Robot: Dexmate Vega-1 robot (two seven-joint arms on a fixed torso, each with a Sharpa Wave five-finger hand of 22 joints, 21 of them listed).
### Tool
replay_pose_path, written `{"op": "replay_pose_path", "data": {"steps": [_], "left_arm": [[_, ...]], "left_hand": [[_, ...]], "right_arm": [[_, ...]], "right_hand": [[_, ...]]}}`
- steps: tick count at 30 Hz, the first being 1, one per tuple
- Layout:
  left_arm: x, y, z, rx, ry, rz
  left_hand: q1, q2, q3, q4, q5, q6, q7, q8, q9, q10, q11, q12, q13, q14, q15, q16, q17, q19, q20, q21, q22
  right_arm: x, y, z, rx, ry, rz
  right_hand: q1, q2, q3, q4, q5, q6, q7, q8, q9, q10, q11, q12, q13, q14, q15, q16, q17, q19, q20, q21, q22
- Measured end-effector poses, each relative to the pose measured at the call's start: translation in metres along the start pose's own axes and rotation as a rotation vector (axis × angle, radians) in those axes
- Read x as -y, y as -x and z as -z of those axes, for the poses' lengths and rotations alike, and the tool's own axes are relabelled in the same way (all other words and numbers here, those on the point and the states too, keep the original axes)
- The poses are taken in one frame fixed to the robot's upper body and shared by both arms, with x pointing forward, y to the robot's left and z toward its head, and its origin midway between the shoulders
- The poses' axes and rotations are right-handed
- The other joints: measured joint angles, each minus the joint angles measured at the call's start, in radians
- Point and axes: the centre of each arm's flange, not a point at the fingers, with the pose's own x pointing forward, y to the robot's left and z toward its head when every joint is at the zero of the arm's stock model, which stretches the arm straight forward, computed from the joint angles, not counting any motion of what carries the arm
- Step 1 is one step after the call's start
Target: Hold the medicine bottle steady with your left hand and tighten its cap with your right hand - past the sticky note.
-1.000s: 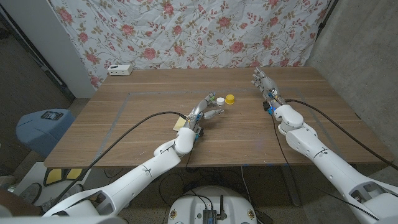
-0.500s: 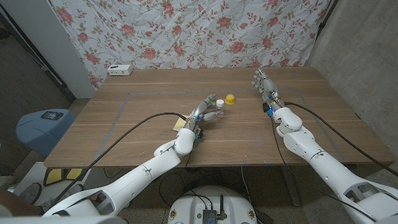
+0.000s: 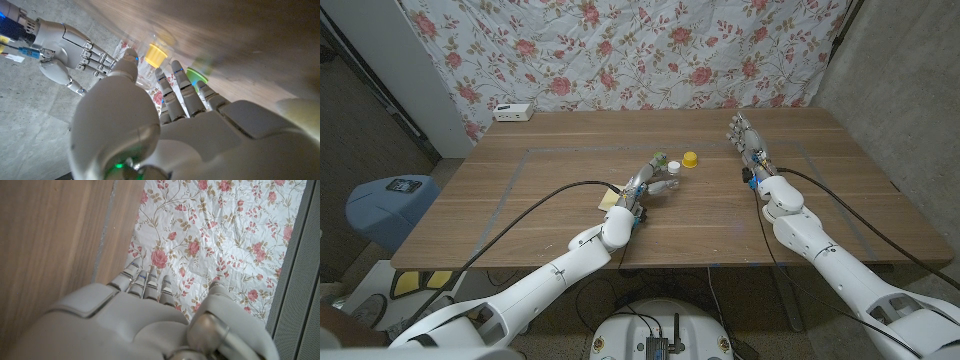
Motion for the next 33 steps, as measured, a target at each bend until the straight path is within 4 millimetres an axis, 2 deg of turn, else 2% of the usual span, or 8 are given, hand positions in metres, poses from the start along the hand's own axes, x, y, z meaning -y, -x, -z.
{"op": "replay_pose_path", "data": {"steps": [4, 9, 18, 33], "left_arm": [[0.0004, -0.0004, 0.0001, 0.001, -0.003, 0.000], [0.0008, -0.0014, 0.0008, 0.002, -0.008, 0.002], [0.0014, -0.0020, 0.0016, 0.002, -0.012, 0.004], [0.0024, -0.0007, 0.0039, -0.007, -0.016, 0.003]], "left_hand": [[0.000, 0.000, 0.000, 0.000, 0.000, 0.004, -0.004, 0.000, 0.000, 0.000, 0.000, 0.000, 0.000, 0.000, 0.000, 0.000, 0.000, 0.000, 0.000, 0.000, 0.000], [0.000, 0.000, 0.000, 0.000, 0.000, 0.005, -0.005, 0.000, 0.000, 0.000, 0.000, 0.000, 0.000, 0.000, 0.000, 0.000, 0.000, 0.000, 0.000, 0.000, 0.000], [-0.005, 0.005, -0.008, 0.000, 0.000, 0.009, -0.009, 0.000, 0.000, 0.000, 0.000, 0.000, 0.000, 0.000, 0.000, 0.000, 0.000, 0.000, 0.000, 0.000, 0.000], [-0.005, 0.005, -0.012, -0.004, 0.000, 0.007, -0.018, 0.000, 0.000, 0.000, 0.000, 0.000, 0.000, -0.005, 0.005, 0.000, 0.000, 0.000, 0.000, 0.000, 0.000]], "right_arm": [[0.0005, 0.0005, 0.0023, -0.001, -0.002, 0.007], [0.0012, 0.0009, 0.0031, 0.004, -0.003, 0.016], [0.0018, 0.0022, 0.0047, 0.007, -0.003, 0.030], [0.0031, 0.0058, 0.0101, 0.002, -0.005, 0.049]], "right_hand": [[-0.004, -0.004, 0.006, -0.006, 0.000, 0.006, -0.005, 0.000, 0.000, 0.000, 0.000, 0.000, 0.000, 0.004, -0.004, 0.000, -0.003, 0.000, 0.000, 0.000, 0.000], [-0.004, -0.004, 0.010, -0.002, 0.000, 0.005, 0.027, 0.000, 0.000, 0.000, 0.000, 0.000, 0.000, 0.004, -0.004, 0.000, -0.005, 0.000, 0.000, 0.000, 0.000], [-0.008, -0.008, 0.014, -0.006, 0.000, 0.009, 0.031, 0.000, 0.000, 0.004, -0.004, 0.000, 0.000, 0.004, -0.003, 0.005, -0.005, 0.000, 0.000, 0.000, 0.000], [-0.007, -0.008, 0.020, -0.008, 0.000, 0.018, 0.040, 0.000, 0.000, 0.015, 0.007, 0.007, 0.000, 0.013, -0.005, 0.005, -0.005, 0.000, 0.000, 0.005, 0.000]]}}
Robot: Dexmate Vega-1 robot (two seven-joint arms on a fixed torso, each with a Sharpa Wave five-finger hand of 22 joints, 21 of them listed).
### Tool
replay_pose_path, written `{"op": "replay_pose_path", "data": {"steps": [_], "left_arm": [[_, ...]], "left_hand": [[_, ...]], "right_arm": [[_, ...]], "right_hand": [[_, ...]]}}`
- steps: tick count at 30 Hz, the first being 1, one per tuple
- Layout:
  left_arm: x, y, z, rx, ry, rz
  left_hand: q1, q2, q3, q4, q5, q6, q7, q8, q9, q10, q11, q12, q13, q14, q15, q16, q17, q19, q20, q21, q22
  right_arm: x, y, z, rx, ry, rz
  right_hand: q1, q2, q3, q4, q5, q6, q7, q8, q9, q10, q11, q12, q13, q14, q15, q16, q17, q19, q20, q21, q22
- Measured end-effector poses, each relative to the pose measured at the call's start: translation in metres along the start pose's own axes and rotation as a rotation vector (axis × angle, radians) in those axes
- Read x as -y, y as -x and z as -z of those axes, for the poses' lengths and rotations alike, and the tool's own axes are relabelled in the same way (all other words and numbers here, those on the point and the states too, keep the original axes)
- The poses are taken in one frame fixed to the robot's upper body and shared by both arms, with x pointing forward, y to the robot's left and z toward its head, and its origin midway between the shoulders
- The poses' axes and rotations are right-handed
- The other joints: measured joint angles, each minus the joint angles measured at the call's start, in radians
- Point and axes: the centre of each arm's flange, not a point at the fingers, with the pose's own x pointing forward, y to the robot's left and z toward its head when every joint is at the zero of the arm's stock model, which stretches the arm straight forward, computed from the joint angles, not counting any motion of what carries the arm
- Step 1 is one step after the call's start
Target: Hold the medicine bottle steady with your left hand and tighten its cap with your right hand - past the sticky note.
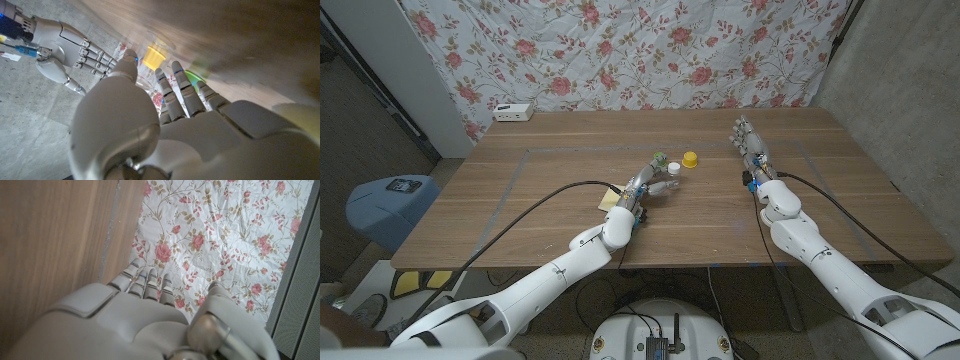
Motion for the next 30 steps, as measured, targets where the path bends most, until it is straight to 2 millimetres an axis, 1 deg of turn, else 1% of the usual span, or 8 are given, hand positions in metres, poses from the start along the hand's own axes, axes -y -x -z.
{"op": "replay_pose_path", "data": {"steps": [6, 8, 15, 19, 22, 25, 27, 30], "left_arm": [[0.001, 0.002, 0.001, -0.002, -0.001, -0.001], [0.001, 0.002, 0.001, -0.002, -0.002, -0.002], [0.003, 0.005, 0.000, -0.002, -0.001, -0.001], [0.003, 0.006, 0.000, -0.001, -0.002, 0.000], [0.004, 0.008, 0.000, 0.000, -0.002, 0.001], [0.005, 0.010, 0.000, 0.001, -0.002, 0.002], [0.005, 0.010, 0.000, 0.001, -0.002, 0.002], [0.006, 0.013, 0.000, 0.002, 0.000, 0.005]], "left_hand": [[0.000, 0.000, 0.000, 0.000, 0.000, 0.006, -0.005, 0.000, 0.000, -0.004, -0.004, 0.000, 0.000, -0.002, -0.002, 0.000, 0.000, 0.000, 0.000, 0.000, 0.000], [0.000, 0.000, -0.007, 0.001, 0.000, 0.006, -0.005, 0.000, 0.000, -0.004, -0.004, 0.000, 0.000, -0.002, -0.002, 0.000, 0.000, 0.000, 0.000, 0.000, 0.000], [0.000, 0.000, -0.008, 0.000, 0.000, 0.004, -0.019, 0.000, 0.000, -0.007, -0.007, 0.000, 0.000, -0.011, -0.004, 0.000, 0.000, 0.000, 0.000, 0.000, 0.000], [0.000, 0.000, -0.012, 0.004, 0.000, 0.004, -0.030, 0.000, 0.000, -0.017, -0.006, 0.000, 0.000, -0.014, 0.000, 0.000, 0.000, 0.000, 0.000, 0.000, 0.000], [0.000, 0.000, -0.018, 0.004, 0.000, 0.002, -0.038, 0.000, 0.000, -0.027, -0.002, 0.000, 0.000, -0.029, 0.000, 0.000, 0.000, 0.000, 0.000, 0.000, 0.000], [-0.001, -0.001, -0.021, 0.007, 0.000, 0.004, -0.047, 0.000, 0.000, -0.032, -0.007, 0.000, 0.000, -0.029, 0.000, 0.000, 0.000, -0.002, 0.002, 0.000, 0.000], [-0.007, -0.007, -0.029, 0.007, 0.000, 0.003, -0.047, 0.000, 0.000, -0.039, -0.002, 0.000, 0.000, -0.041, 0.001, 0.000, 0.000, -0.005, 0.006, 0.000, 0.000], [-0.016, -0.016, -0.038, 0.010, 0.001, -0.007, -0.057, 0.000, 0.000, -0.054, -0.006, -0.005, 0.000, -0.057, 0.002, -0.004, 0.000, -0.005, 0.006, 0.000, 0.000]], "right_arm": [[0.000, 0.001, 0.001, 0.001, -0.001, 0.006], [0.000, 0.002, 0.002, -0.001, -0.001, 0.006], [0.000, 0.006, 0.003, 0.000, -0.003, 0.011], [-0.001, 0.008, 0.003, 0.002, -0.003, 0.012], [-0.001, 0.010, 0.002, 0.003, -0.001, 0.015], [0.000, 0.012, 0.002, 0.005, 0.000, 0.017], [-0.001, 0.013, 0.002, 0.005, 0.000, 0.016], [-0.001, 0.015, 0.002, 0.006, 0.000, 0.019]], "right_hand": [[0.000, 0.000, 0.000, 0.000, 0.000, 0.002, -0.002, 0.000, 0.000, 0.005, -0.005, 0.000, 0.000, 0.004, -0.004, 0.000, 0.000, 0.000, 0.000, 0.000, 0.000], [0.000, 0.000, 0.000, 0.000, 0.000, 0.006, 0.001, 0.000, 0.000, 0.005, -0.005, 0.000, 0.000, 0.004, -0.004, 0.000, 0.000, 0.000, 0.000, 0.000, 0.000], [0.000, 0.000, 0.003, -0.003, 0.000, 0.009, -0.002, 0.000, 0.000, 0.011, -0.011, 0.000, 0.000, 0.004, -0.004, 0.000, 0.000, 0.000, 0.000, 0.000, 0.000], [0.000, 0.000, 0.004, -0.004, 0.000, 0.009, -0.002, 0.001, 0.000, 0.011, -0.011, 0.000, 0.000, 0.004, -0.004, 0.000, 0.000, 0.004, 0.004, 0.000, 0.000], [0.000, 0.000, 0.004, -0.004, 0.000, 0.015, -0.008, 0.008, 0.000, 0.011, -0.011, 0.000, 0.000, 0.009, 0.002, 0.000, 0.000, 0.004, 0.004, 0.000, 0.000], [0.000, 0.000, 0.004, -0.004, 0.000, 0.015, -0.008, 0.008, 0.000, 0.011, -0.011, 0.000, 0.000, 0.009, 0.002, 0.000, 0.000, 0.004, 0.004, 0.000, 0.000], [0.000, 0.000, 0.004, -0.004, 0.000, 0.015, -0.008, 0.008, 0.000, 0.011, -0.011, 0.000, 0.000, 0.009, 0.002, 0.000, 0.000, 0.004, 0.004, 0.000, 0.000], [0.000, 0.000, 0.004, -0.004, 0.000, 0.014, -0.008, 0.008, 0.000, 0.011, -0.011, 0.000, 0.000, 0.009, 0.002, 0.000, 0.000, 0.004, 0.004, 0.000, 0.000]]}}
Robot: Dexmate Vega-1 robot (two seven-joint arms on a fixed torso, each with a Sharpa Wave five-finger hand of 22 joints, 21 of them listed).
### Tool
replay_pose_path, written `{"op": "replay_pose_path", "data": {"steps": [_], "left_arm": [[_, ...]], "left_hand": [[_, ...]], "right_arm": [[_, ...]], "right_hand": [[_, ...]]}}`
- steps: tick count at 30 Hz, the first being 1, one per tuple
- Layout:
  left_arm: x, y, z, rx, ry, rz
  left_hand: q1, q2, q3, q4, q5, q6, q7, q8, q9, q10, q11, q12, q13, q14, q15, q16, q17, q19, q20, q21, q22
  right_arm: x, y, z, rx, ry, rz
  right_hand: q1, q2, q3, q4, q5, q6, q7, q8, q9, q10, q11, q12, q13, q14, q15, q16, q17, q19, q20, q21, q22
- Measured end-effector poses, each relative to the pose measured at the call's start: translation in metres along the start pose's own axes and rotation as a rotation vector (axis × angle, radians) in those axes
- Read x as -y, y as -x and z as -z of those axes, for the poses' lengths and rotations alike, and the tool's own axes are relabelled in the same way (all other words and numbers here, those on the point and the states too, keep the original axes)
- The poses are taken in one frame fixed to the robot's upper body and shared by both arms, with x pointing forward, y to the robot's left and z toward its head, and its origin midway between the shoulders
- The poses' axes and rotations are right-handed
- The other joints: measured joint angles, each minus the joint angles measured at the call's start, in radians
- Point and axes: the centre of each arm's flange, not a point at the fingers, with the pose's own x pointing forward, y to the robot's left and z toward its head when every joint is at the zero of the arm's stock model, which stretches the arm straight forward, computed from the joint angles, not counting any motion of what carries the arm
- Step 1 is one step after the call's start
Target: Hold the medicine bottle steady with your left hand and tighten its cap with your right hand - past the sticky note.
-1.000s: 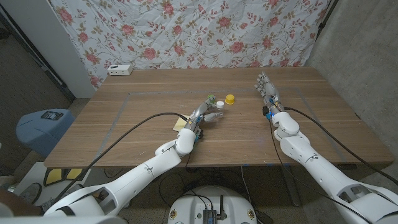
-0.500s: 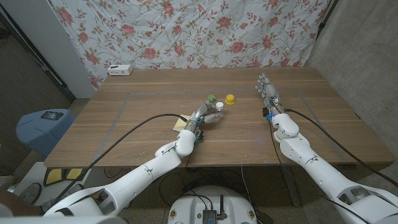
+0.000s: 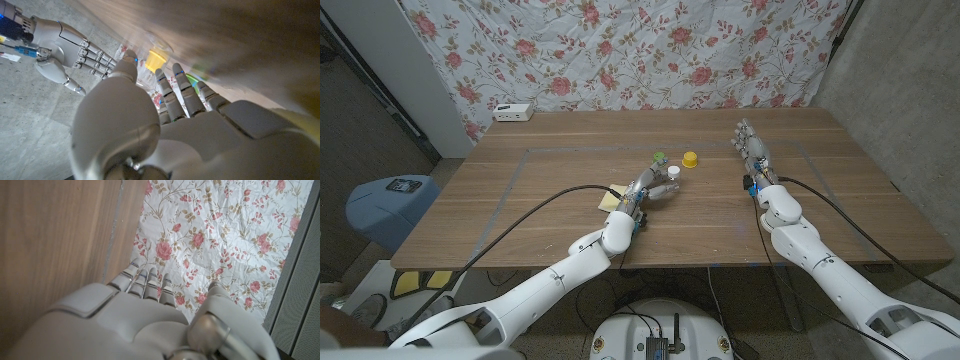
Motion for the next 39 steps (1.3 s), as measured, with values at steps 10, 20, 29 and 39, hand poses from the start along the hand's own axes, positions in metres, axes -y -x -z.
{"op": "replay_pose_path", "data": {"steps": [10, 20, 29, 39], "left_arm": [[0.000, 0.002, 0.001, -0.003, -0.001, -0.002], [-0.002, 0.008, 0.002, -0.009, 0.001, -0.006], [-0.007, 0.012, 0.001, -0.011, 0.006, -0.014], [-0.016, 0.018, 0.001, -0.017, 0.012, -0.027]], "left_hand": [[-0.018, -0.010, -0.017, 0.006, 0.009, -0.001, -0.011, 0.000, 0.000, -0.043, 0.017, 0.000, 0.000, -0.063, 0.006, -0.001, 0.000, -0.013, 0.013, 0.000, 0.000], [-0.043, -0.006, -0.034, 0.015, 0.008, -0.018, -0.028, 0.000, 0.000, -0.097, 0.023, 0.000, -0.005, -0.157, 0.014, -0.001, 0.000, -0.037, 0.037, 0.000, 0.000], [-0.086, -0.018, -0.059, 0.031, 0.013, -0.024, -0.034, 0.000, 0.000, -0.137, 0.029, 0.000, -0.005, -0.195, 0.011, -0.001, 0.000, -0.050, 0.050, 0.000, 0.000], [-0.120, -0.022, -0.081, 0.042, 0.013, -0.026, -0.053, 0.000, 0.000, -0.197, 0.041, -0.007, -0.010, -0.246, 0.014, -0.001, 0.000, -0.064, 0.053, 0.000, 0.000]], "right_arm": [[0.000, 0.006, 0.001, -0.002, 0.000, 0.000], [0.001, 0.010, 0.002, -0.009, 0.004, 0.011], [0.001, 0.013, 0.001, -0.010, 0.010, 0.011], [0.000, 0.014, -0.001, -0.013, 0.020, 0.008]], "right_hand": [[0.000, 0.000, 0.003, -0.003, 0.000, 0.005, -0.005, 0.000, 0.000, 0.000, 0.000, 0.000, 0.000, 0.000, 0.000, 0.000, 0.000, 0.000, 0.000, 0.000, 0.000], [0.000, 0.000, 0.010, -0.001, 0.000, 0.011, -0.011, 0.000, 0.000, 0.000, 0.000, 0.000, 0.000, 0.000, 0.000, 0.000, 0.000, 0.000, 0.000, 0.000, 0.000], [0.000, 0.000, 0.010, -0.001, 0.000, 0.003, -0.018, 0.000, 0.000, 0.000, 0.000, 0.000, 0.000, -0.004, 0.004, 0.000, 0.000, -0.004, -0.004, 0.000, 0.000], [-0.007, -0.001, 0.010, -0.001, 0.000, 0.001, -0.020, 0.000, 0.000, -0.004, 0.004, 0.000, 0.000, -0.006, 0.006, 0.000, 0.000, -0.004, -0.004, 0.000, 0.000]]}}
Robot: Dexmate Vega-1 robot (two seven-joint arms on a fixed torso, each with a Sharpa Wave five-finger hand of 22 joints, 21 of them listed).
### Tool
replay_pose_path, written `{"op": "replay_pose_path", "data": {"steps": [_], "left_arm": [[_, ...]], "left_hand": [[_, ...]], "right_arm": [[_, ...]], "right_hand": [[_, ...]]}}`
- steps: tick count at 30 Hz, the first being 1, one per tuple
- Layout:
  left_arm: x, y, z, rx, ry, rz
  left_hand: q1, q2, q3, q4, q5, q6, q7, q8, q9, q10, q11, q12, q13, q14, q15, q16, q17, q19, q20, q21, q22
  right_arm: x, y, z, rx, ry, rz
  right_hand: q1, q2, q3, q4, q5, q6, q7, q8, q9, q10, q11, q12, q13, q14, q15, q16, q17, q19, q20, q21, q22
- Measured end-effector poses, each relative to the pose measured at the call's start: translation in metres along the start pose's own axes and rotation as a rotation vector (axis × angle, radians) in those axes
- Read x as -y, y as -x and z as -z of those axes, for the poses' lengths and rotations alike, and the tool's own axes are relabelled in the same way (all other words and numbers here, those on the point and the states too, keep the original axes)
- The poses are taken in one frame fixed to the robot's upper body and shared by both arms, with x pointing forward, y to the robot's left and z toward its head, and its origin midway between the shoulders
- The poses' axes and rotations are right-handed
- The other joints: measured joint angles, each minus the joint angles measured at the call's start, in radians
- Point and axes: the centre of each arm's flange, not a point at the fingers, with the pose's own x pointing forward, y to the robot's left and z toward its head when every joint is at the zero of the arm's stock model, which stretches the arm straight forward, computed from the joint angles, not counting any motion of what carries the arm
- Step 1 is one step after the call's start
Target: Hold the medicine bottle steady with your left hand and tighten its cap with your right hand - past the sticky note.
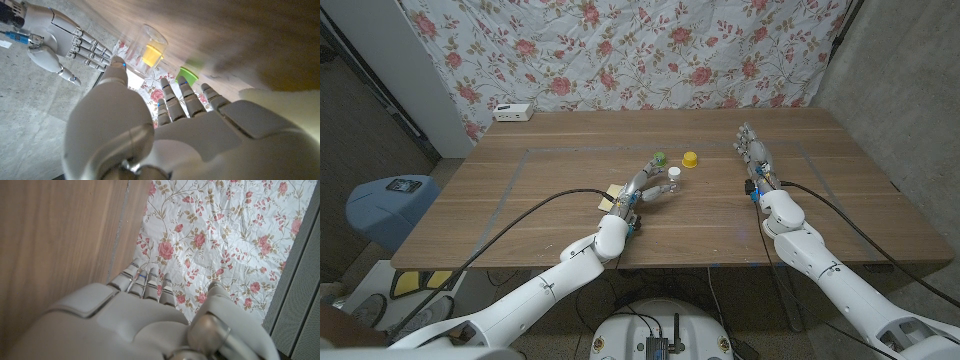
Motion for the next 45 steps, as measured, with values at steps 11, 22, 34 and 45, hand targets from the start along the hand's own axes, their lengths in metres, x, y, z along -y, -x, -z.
{"op": "replay_pose_path", "data": {"steps": [11, 22, 34, 45], "left_arm": [[-0.010, 0.005, 0.000, 0.002, 0.010, 0.008], [-0.021, 0.009, -0.002, 0.035, 0.047, 0.005], [-0.030, 0.013, -0.010, 0.096, 0.124, -0.004], [-0.050, 0.015, 0.001, 0.123, 0.167, -0.039]], "left_hand": [[-0.045, 0.005, -0.016, 0.014, 0.010, -0.001, -0.010, 0.000, 0.000, -0.076, 0.007, 0.000, 0.000, -0.078, 0.004, 0.000, 0.000, -0.018, -0.004, 0.000, 0.000], [-0.078, 0.008, -0.033, 0.022, 0.010, 0.005, -0.011, 0.000, 0.000, -0.101, 0.017, 0.000, 0.000, -0.097, 0.002, 0.000, 0.000, -0.025, 0.000, 0.000, 0.000], [-0.115, 0.029, -0.047, 0.036, 0.010, 0.044, 0.013, 0.009, 0.000, -0.129, 0.015, 0.002, 0.000, -0.108, 0.002, 0.000, 0.002, -0.019, 0.006, 0.000, 0.000], [-0.133, 0.046, -0.039, 0.043, 0.010, 0.053, 0.023, 0.009, 0.000, -0.134, 0.020, 0.004, 0.000, -0.114, 0.007, 0.000, 0.002, -0.010, 0.014, 0.000, 0.000]], "right_arm": [[0.000, 0.001, -0.006, 0.002, 0.019, -0.003], [0.001, 0.001, -0.012, -0.002, 0.038, -0.011], [-0.001, 0.000, -0.020, -0.003, 0.053, -0.021], [-0.005, -0.001, -0.019, -0.026, 0.049, -0.038]], "right_hand": [[-0.004, -0.004, 0.000, 0.000, 0.000, -0.005, -0.005, -0.005, 0.000, -0.005, 0.005, 0.000, 0.000, -0.009, 0.009, 0.000, 0.000, -0.011, 0.000, 0.000, 0.000], [-0.009, -0.009, 0.000, 0.000, 0.000, -0.022, 0.011, -0.008, 0.000, -0.016, 0.005, 0.000, 0.000, -0.009, 0.009, 0.000, 0.000, -0.010, 0.000, 0.000, 0.000], [-0.015, -0.005, 0.000, 0.000, 0.000, -0.027, 0.006, -0.008, 0.000, -0.016, 0.005, 0.000, 0.000, -0.016, 0.009, 0.000, 0.000, -0.024, 0.002, 0.000, 0.000], [-0.018, -0.008, 0.004, -0.004, 0.000, -0.031, 0.002, -0.008, 0.000, -0.029, 0.004, -0.004, 0.000, -0.027, 0.009, -0.005, 0.000, -0.034, 0.002, 0.000, 0.000]]}}
